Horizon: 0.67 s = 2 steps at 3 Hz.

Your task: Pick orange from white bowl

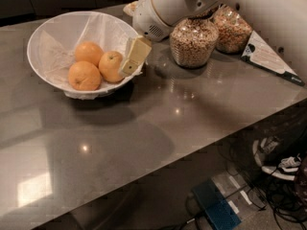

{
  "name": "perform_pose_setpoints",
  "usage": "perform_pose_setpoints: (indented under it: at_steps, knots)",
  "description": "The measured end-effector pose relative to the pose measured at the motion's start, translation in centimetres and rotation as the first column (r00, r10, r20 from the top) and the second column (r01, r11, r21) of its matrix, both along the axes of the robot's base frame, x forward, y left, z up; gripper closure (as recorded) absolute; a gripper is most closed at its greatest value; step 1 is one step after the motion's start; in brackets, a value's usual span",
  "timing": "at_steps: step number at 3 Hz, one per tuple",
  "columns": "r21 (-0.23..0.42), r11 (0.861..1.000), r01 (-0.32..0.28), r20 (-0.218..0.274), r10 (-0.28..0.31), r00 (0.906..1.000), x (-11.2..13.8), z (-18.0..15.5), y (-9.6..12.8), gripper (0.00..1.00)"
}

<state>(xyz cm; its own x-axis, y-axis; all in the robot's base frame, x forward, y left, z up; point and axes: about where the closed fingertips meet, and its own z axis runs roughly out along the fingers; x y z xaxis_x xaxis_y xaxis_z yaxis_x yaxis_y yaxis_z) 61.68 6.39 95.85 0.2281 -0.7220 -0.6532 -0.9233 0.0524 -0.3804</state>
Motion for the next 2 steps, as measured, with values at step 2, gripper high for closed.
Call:
perform_pose_setpoints:
  at_steps: [2]
  knots:
    - [0.025, 1.000, 0.005, -0.038, -0.005, 0.9993, 0.6, -1.5, 0.3, 0.00]
